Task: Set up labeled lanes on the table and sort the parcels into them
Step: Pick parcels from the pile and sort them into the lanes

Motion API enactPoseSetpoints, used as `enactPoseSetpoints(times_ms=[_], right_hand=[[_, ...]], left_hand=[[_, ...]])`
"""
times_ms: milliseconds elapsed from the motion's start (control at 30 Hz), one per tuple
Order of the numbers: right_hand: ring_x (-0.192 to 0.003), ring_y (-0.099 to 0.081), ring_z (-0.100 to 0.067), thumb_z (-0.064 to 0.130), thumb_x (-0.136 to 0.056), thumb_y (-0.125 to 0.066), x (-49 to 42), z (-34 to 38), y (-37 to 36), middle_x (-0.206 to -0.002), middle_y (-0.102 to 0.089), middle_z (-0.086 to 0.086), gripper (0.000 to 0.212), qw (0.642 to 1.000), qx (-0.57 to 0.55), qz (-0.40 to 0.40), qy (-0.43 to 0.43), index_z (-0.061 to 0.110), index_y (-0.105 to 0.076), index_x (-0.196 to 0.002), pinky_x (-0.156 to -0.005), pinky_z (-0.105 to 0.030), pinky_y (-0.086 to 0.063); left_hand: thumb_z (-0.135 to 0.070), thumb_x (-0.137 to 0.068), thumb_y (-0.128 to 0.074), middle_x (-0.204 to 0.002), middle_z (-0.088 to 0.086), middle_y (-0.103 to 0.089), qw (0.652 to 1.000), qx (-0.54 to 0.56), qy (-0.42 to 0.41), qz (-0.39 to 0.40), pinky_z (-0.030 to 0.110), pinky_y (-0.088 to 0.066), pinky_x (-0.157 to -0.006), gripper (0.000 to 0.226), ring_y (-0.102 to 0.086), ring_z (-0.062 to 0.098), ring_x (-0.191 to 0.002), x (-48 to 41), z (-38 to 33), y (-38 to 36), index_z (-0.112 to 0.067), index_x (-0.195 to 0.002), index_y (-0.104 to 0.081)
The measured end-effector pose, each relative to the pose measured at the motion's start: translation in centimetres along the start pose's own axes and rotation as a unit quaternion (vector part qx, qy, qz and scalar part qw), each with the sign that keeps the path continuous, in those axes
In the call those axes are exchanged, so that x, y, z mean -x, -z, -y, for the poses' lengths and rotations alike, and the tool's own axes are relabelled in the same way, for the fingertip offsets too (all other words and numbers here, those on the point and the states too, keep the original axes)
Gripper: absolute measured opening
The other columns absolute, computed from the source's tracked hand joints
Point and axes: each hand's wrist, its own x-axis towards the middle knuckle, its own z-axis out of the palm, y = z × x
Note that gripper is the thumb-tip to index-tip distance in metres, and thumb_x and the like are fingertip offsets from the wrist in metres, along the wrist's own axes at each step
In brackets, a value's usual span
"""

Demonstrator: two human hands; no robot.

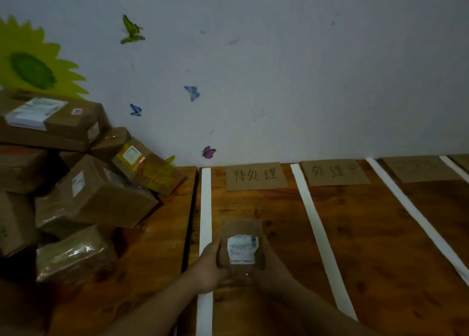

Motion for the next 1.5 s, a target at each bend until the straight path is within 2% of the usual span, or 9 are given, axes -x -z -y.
enactPoseSetpoints(times_ms=[233,333,433,533,633,800,1000,1300,1500], right_hand=[[-0.141,-0.03,-0.021,0.012,-0.09,-0.062,-7.6,0.1,1.2,-0.152,-0.03,0.002,0.084,1.0,0.022,-0.002,-0.007,0.027,-0.005,-0.151,-0.114,-0.04,-0.031],[-0.135,-0.041,-0.022,0.002,-0.087,-0.063,-10.2,0.8,1.3,-0.147,-0.041,-0.002,0.084,1.0,0.025,-0.002,-0.004,0.024,-0.011,-0.15,-0.108,-0.04,-0.04],[-0.14,-0.031,-0.026,0.015,-0.085,-0.068,-11.1,1.1,1.1,-0.153,-0.031,-0.007,0.089,0.996,0.085,-0.014,-0.033,0.019,-0.008,-0.151,-0.112,-0.045,-0.034],[-0.146,-0.009,-0.028,0.034,-0.085,-0.067,-11.1,2.5,1.1,-0.16,-0.01,-0.006,0.092,0.981,0.177,-0.067,-0.041,0.019,-0.006,-0.153,-0.118,-0.045,-0.013],[-0.144,-0.014,-0.029,0.041,-0.088,-0.062,-11.5,6.6,-0.2,-0.158,-0.014,-0.008,0.083,0.973,0.209,-0.095,0.0,0.019,-0.013,-0.151,-0.115,-0.046,-0.019],[-0.132,-0.034,-0.03,0.046,-0.085,-0.059,-12.6,14.7,-4.8,-0.146,-0.034,-0.009,0.075,0.975,0.204,-0.052,0.075,0.021,-0.025,-0.147,-0.1,-0.04,-0.034],[-0.117,-0.044,-0.027,0.041,-0.087,-0.06,-14.1,21.6,-10.6,-0.124,-0.047,-0.008,0.042,0.97,0.197,-0.052,0.131,0.025,-0.045,-0.122,-0.093,-0.037,-0.04],[-0.135,-0.03,-0.033,0.051,-0.089,-0.055,-21.2,24.0,-13.7,-0.152,-0.02,-0.013,0.086,0.984,0.14,-0.104,0.026,0.022,-0.005,-0.152,-0.106,-0.048,-0.037],[-0.111,-0.052,-0.023,0.036,-0.095,-0.049,-24.5,21.2,-12.7,-0.134,-0.049,-0.008,0.045,0.989,0.139,-0.058,0.004,0.018,-0.041,-0.137,-0.092,-0.036,-0.048]], left_hand=[[-0.02,-0.089,-0.061,-0.14,-0.017,-0.031,0.995,-0.078,0.052,-0.043,-0.002,-0.027,-0.081,0.089,-0.028,-0.004,-0.115,-6.2,-0.5,2.9,-0.029,-0.15,0.003],[-0.019,-0.087,-0.064,-0.152,-0.003,-0.028,0.989,-0.118,0.057,-0.071,0.01,-0.033,-0.093,0.089,-0.03,0.003,-0.125,-7.9,-1.4,3.9,-0.023,-0.15,-0.003],[-0.036,-0.088,-0.061,-0.158,0.001,-0.009,0.972,-0.203,0.073,-0.097,0.037,-0.015,-0.116,0.088,-0.008,0.023,-0.145,-7.5,-1.9,4.9,-0.023,-0.151,-0.002],[-0.045,-0.087,-0.059,-0.159,-0.003,0.0,0.967,-0.207,0.068,-0.134,0.039,-0.009,-0.116,0.085,0.001,0.02,-0.145,-5.8,-2.4,7.7,-0.03,-0.15,-0.004],[-0.05,-0.087,-0.055,-0.159,-0.002,-0.002,0.937,-0.289,0.022,-0.193,0.042,-0.008,-0.117,0.082,0.004,0.021,-0.145,-3.4,-3.1,12.4,-0.03,-0.15,-0.006],[-0.053,-0.087,-0.052,-0.159,0.002,-0.005,0.893,-0.37,-0.01,-0.256,0.048,-0.007,-0.117,0.078,0.002,0.023,-0.146,0.4,-2.3,22.0,-0.027,-0.15,-0.013],[-0.05,-0.087,-0.053,-0.158,0.003,-0.01,0.902,-0.333,-0.003,-0.275,0.045,-0.011,-0.116,0.075,-0.002,0.022,-0.145,2.2,0.5,30.7,-0.027,-0.149,-0.018],[-0.047,-0.089,-0.052,-0.153,0.005,-0.027,0.905,-0.34,0.007,-0.257,0.051,-0.009,-0.115,0.061,-0.022,0.024,-0.141,-2.7,0.2,34.8,-0.025,-0.142,-0.033],[-0.057,-0.089,-0.043,-0.155,0.006,-0.024,0.898,-0.381,0.052,-0.212,0.052,0.004,-0.114,0.074,-0.017,0.024,-0.143,-6.2,0.3,34.8,-0.019,-0.148,-0.019]])
